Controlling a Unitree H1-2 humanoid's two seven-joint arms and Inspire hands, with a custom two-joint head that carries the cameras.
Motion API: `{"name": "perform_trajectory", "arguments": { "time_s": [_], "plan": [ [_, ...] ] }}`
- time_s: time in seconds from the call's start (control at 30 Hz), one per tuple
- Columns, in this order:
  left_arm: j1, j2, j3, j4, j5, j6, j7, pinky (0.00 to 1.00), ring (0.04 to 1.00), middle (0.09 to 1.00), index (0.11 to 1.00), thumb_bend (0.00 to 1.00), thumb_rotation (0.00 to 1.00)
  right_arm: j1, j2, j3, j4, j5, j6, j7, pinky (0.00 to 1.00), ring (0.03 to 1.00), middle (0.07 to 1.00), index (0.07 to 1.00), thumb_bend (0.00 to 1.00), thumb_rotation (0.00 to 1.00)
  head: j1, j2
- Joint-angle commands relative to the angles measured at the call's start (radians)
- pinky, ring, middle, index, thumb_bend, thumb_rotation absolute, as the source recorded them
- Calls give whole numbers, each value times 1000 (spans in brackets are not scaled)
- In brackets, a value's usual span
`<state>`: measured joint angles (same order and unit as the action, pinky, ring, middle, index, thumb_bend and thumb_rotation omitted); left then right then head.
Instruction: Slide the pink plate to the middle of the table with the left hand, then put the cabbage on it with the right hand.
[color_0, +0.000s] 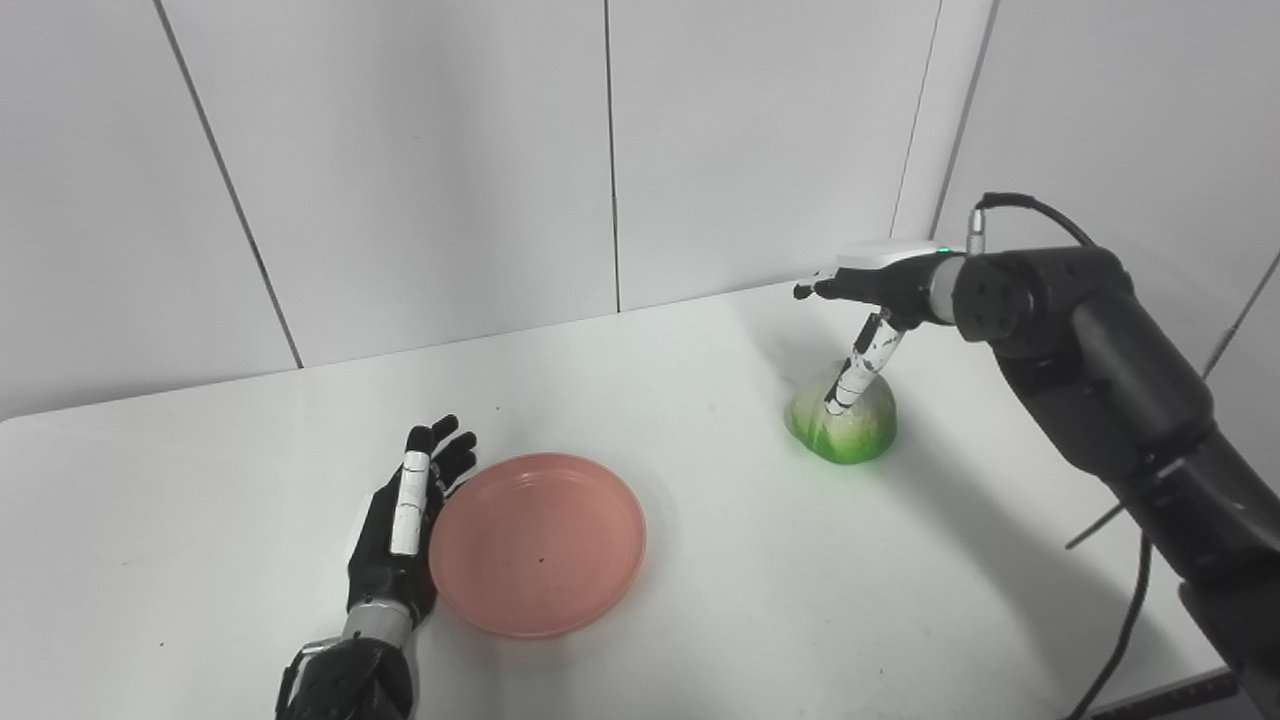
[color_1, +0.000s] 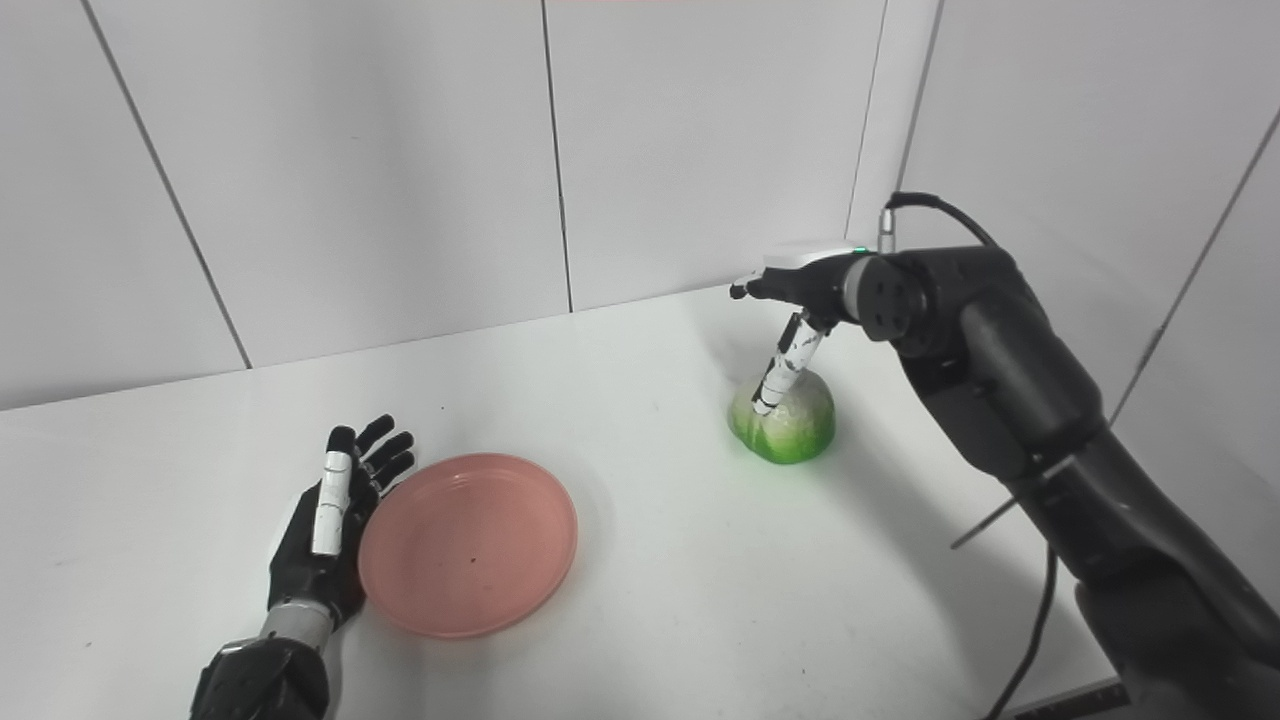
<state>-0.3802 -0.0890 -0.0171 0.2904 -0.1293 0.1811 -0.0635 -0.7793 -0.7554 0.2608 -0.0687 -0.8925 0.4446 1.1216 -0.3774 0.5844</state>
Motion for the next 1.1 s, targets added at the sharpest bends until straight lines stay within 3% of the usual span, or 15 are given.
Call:
{"name": "perform_trajectory", "arguments": {
  "time_s": [0.0,0.23,0.53,1.07],
  "plan": [
    [12,-4,0,30,1,47,3,844,881,838,834,871,893,-59,-38,12,21,-20,-39,-37,714,941,1000,936,1000,329,2,0],
    [18,-9,-3,20,3,45,5,843,876,832,838,873,898,-54,-31,75,130,-62,-64,-87,707,906,982,925,1000,272,12,3],
    [21,-4,-2,23,5,42,5,826,868,818,845,873,909,-27,-16,72,188,-32,-76,-192,735,941,1000,930,1000,240,16,3],
    [25,-2,-9,23,11,43,6,801,855,807,849,872,919,-20,-16,80,215,34,-82,-218,739,920,1000,925,1000,269,19,4]
  ]
}}
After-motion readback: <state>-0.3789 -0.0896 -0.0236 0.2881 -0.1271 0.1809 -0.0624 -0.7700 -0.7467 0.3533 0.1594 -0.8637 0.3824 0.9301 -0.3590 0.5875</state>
